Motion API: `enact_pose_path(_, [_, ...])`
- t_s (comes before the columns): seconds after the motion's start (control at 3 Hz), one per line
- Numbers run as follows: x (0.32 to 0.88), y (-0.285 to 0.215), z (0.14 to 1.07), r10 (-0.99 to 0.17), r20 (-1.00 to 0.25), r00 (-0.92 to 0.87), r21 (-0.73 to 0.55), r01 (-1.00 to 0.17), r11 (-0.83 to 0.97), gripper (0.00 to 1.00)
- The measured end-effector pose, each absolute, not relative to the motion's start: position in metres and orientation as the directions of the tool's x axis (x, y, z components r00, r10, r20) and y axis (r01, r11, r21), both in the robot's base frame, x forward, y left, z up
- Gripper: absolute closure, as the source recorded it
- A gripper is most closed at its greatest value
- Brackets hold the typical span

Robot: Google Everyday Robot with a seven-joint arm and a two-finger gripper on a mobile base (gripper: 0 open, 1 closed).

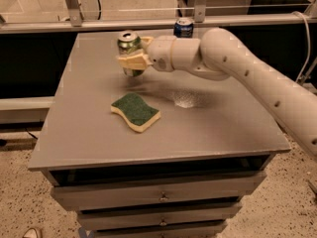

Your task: Move green can near sponge

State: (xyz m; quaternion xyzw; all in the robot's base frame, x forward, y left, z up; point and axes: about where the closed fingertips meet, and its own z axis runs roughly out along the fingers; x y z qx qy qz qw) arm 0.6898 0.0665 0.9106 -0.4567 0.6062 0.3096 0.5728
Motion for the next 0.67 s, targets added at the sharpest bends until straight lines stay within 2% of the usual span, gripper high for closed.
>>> enact_pose_path(0.67, [0.629, 0.002, 0.895, -0.218, -0.976, 0.018, -0.105, -0.914, 0.392, 0.97])
